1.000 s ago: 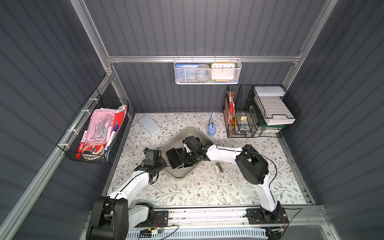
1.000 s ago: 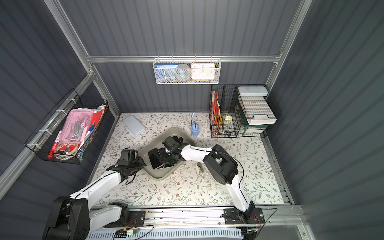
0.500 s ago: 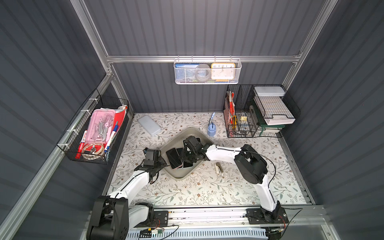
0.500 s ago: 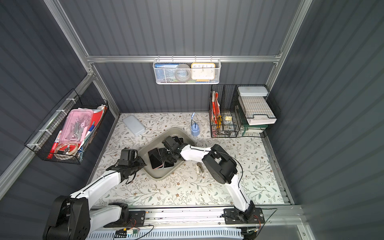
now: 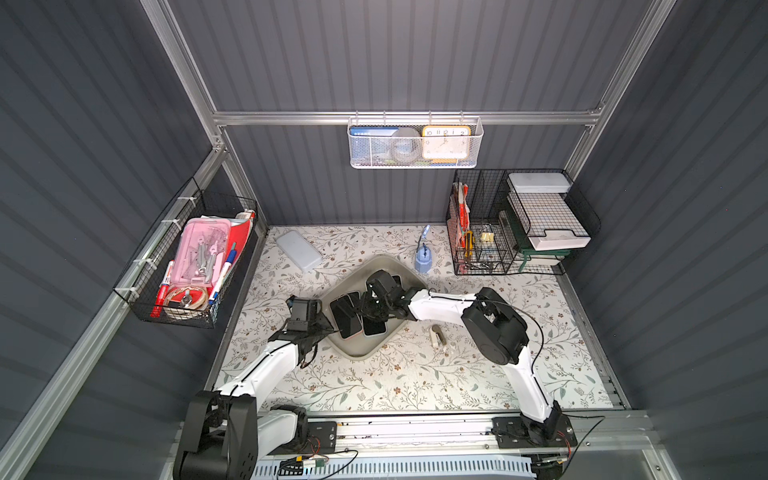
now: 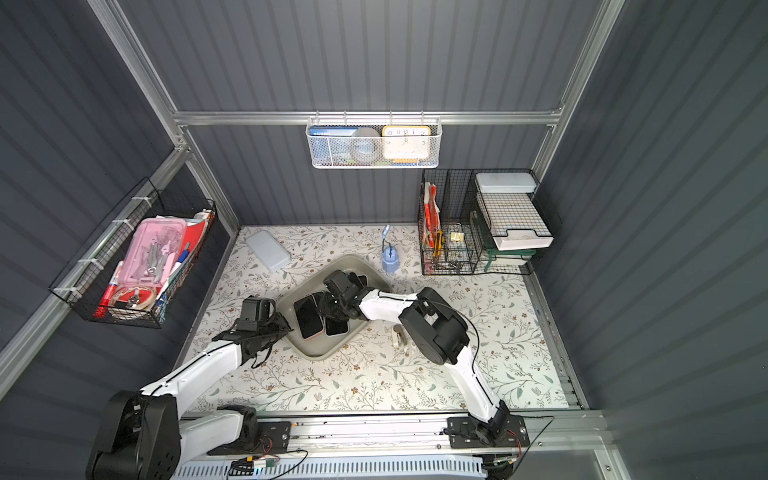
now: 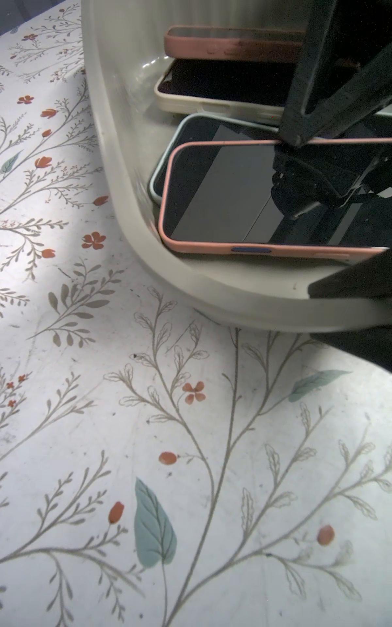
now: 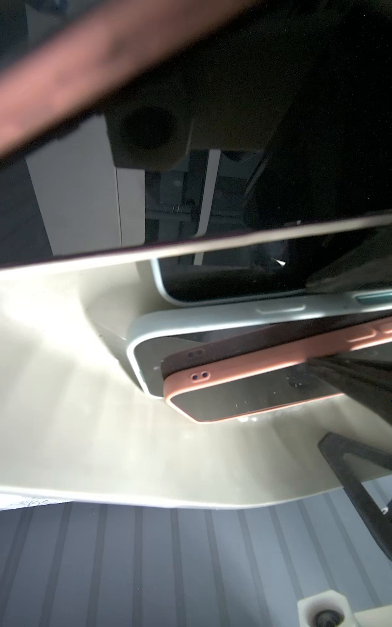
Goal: Take the phone out of the storage box
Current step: Pick up the phone from the storage box.
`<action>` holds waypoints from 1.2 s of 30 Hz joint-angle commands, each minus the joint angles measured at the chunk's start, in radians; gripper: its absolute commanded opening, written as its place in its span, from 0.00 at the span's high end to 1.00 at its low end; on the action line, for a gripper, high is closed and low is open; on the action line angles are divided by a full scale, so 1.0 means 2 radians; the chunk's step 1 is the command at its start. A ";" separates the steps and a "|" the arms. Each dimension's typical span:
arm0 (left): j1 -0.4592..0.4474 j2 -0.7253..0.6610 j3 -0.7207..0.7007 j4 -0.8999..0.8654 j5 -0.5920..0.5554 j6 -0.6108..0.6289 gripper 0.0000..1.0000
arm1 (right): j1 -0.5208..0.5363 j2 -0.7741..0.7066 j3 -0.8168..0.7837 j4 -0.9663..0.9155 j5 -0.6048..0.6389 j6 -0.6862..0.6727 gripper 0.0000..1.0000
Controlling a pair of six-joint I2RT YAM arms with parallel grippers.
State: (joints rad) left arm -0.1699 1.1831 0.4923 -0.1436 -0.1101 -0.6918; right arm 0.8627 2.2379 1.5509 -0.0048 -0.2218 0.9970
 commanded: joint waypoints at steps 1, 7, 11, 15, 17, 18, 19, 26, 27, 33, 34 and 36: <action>-0.005 -0.002 -0.009 -0.010 0.022 0.036 0.84 | 0.001 0.036 0.000 0.015 -0.002 0.002 0.68; -0.005 -0.005 -0.011 -0.011 0.021 0.036 0.83 | 0.003 0.044 -0.012 0.065 -0.033 -0.004 0.69; -0.005 -0.005 -0.011 -0.011 0.021 0.036 0.83 | 0.004 0.039 -0.024 0.095 -0.038 -0.004 0.69; -0.005 -0.005 -0.011 -0.010 0.021 0.035 0.83 | 0.004 0.033 -0.032 0.111 -0.037 -0.005 0.69; -0.005 -0.004 -0.010 -0.010 0.021 0.036 0.82 | 0.005 0.031 -0.039 0.125 -0.040 -0.003 0.68; -0.005 -0.004 -0.011 -0.011 0.021 0.036 0.82 | 0.005 0.029 -0.042 0.132 -0.041 -0.002 0.68; -0.005 -0.005 -0.011 -0.011 0.021 0.036 0.82 | 0.005 0.027 -0.046 0.138 -0.041 -0.002 0.68; -0.005 -0.001 -0.009 -0.009 0.020 0.036 0.81 | 0.007 0.014 -0.071 0.179 -0.047 0.000 0.62; -0.005 -0.001 -0.009 -0.010 0.021 0.036 0.81 | 0.007 0.013 -0.072 0.182 -0.048 0.000 0.62; -0.005 -0.001 -0.008 -0.010 0.020 0.036 0.81 | 0.009 0.008 -0.076 0.194 -0.053 -0.004 0.62; -0.005 -0.001 -0.009 -0.009 0.020 0.036 0.81 | 0.009 0.006 -0.079 0.201 -0.053 -0.004 0.63; -0.005 -0.001 -0.009 -0.010 0.020 0.036 0.81 | 0.010 0.001 -0.087 0.215 -0.052 -0.004 0.63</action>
State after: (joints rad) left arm -0.1608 1.1828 0.4877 -0.1425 -0.1383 -0.6758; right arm 0.8707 2.2593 1.3998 0.3752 -0.3180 0.9977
